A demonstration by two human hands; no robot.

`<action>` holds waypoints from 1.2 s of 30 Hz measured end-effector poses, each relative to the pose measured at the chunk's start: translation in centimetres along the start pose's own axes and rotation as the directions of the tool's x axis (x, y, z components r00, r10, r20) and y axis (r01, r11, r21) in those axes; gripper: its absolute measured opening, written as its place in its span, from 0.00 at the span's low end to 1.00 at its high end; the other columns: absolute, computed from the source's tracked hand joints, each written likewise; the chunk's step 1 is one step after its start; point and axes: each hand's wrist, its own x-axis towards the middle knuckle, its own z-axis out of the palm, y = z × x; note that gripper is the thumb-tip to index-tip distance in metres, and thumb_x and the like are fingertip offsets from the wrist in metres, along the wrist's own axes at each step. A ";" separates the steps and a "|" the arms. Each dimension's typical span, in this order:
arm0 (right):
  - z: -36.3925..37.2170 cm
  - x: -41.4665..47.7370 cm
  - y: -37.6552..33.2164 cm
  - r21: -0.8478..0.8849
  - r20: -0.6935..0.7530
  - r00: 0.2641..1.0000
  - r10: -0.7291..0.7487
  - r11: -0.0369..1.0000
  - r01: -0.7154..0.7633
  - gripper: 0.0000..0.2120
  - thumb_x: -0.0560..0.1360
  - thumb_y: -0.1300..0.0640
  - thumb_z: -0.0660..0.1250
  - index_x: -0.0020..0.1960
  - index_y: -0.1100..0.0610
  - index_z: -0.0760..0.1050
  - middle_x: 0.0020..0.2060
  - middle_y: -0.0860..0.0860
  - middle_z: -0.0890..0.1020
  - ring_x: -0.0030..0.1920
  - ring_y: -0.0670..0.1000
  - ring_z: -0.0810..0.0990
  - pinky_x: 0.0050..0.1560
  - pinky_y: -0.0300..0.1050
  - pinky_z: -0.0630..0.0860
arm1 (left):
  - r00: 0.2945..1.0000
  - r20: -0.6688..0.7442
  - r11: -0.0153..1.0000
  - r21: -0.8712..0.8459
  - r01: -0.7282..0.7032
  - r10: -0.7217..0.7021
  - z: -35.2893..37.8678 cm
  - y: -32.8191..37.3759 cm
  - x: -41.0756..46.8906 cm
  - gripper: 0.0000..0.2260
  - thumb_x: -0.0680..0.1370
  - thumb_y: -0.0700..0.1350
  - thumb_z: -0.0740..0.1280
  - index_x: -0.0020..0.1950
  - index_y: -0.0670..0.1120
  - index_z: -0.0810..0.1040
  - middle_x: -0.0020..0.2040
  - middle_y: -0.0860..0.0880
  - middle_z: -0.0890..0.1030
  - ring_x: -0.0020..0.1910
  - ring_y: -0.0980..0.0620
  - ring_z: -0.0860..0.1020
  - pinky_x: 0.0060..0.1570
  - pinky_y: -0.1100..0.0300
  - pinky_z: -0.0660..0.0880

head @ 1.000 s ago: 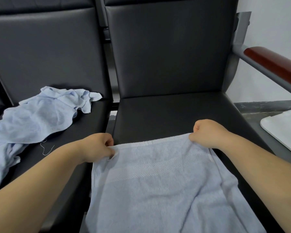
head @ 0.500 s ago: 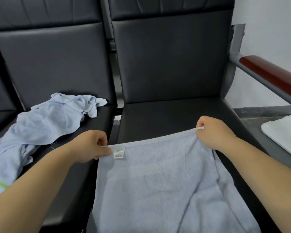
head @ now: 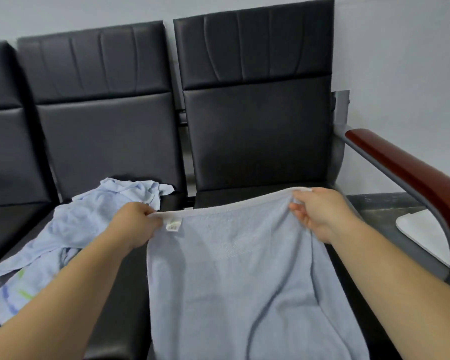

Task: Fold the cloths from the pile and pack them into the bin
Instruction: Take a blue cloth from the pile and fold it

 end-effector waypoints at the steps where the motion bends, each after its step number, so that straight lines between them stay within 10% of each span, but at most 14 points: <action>1: 0.3 -0.4 -0.7 0.008 -0.007 0.999 -0.051 0.999 0.051 0.03 0.82 0.59 0.68 0.54 0.52 0.76 0.51 0.53 0.83 0.49 0.48 0.85 0.52 0.43 0.84 | 0.999 -0.022 0.996 -0.079 0.036 -0.038 -0.3 0.4 0.2 0.10 0.77 0.41 0.66 0.38 0.36 0.78 0.29 0.47 0.75 0.29 0.48 0.69 0.30 0.60 0.64; 4: 1.4 -1.2 -3.8 -0.042 0.003 0.977 -0.214 0.976 0.213 0.02 0.82 0.57 0.68 0.51 0.52 0.79 0.50 0.52 0.84 0.51 0.48 0.85 0.56 0.46 0.83 | 0.987 -0.026 0.889 -0.439 0.132 -0.159 -2.0 2.3 1.3 0.06 0.78 0.36 0.66 0.43 0.36 0.79 0.30 0.45 0.77 0.29 0.48 0.72 0.29 0.62 0.70; 7: 2.0 -1.8 -8.2 -0.039 -0.012 0.930 -0.368 0.929 0.368 0.10 0.82 0.56 0.67 0.43 0.47 0.77 0.47 0.50 0.84 0.55 0.52 0.84 0.63 0.54 0.81 | 0.993 -0.034 0.705 -0.707 0.058 -0.116 -4.7 5.1 2.9 0.02 0.77 0.35 0.69 0.48 0.37 0.82 0.36 0.43 0.83 0.40 0.44 0.80 0.51 0.51 0.80; 16: -0.5 -1.2 -13.0 -0.044 -0.131 0.799 -0.587 0.808 0.587 0.07 0.80 0.47 0.69 0.46 0.48 0.81 0.42 0.45 0.88 0.52 0.50 0.86 0.61 0.57 0.81 | 0.962 -0.242 0.463 -0.844 -0.271 0.122 -8.6 10.2 4.3 0.04 0.81 0.37 0.66 0.51 0.42 0.80 0.48 0.42 0.84 0.46 0.52 0.83 0.49 0.62 0.81; 26: -3.1 0.3 -0.7 -0.493 0.043 0.905 -0.424 0.779 0.388 0.14 0.85 0.49 0.61 0.61 0.56 0.78 0.54 0.53 0.82 0.53 0.54 0.78 0.51 0.50 0.74 | 0.997 -0.029 0.885 -0.460 -0.071 0.064 -0.5 1.2 0.2 0.07 0.74 0.41 0.70 0.38 0.40 0.77 0.29 0.48 0.74 0.33 0.48 0.70 0.35 0.56 0.64; 31: -3.9 1.0 4.1 -0.682 0.132 0.990 0.045 0.729 0.057 0.07 0.83 0.51 0.64 0.54 0.53 0.76 0.50 0.53 0.81 0.50 0.54 0.80 0.46 0.49 0.76 | 0.959 0.261 0.895 -0.393 0.208 -0.109 3.1 -2.3 -1.2 0.10 0.72 0.38 0.65 0.32 0.46 0.70 0.30 0.46 0.66 0.29 0.49 0.65 0.30 0.60 0.63; 36: -3.2 2.0 4.9 -0.706 0.127 0.988 0.084 0.708 0.031 0.07 0.81 0.53 0.66 0.49 0.56 0.78 0.50 0.56 0.83 0.49 0.55 0.81 0.48 0.49 0.77 | 0.949 0.265 0.878 -0.395 0.269 -0.171 5.3 -3.6 -0.6 0.11 0.76 0.35 0.61 0.35 0.46 0.69 0.29 0.48 0.66 0.25 0.50 0.64 0.27 0.64 0.61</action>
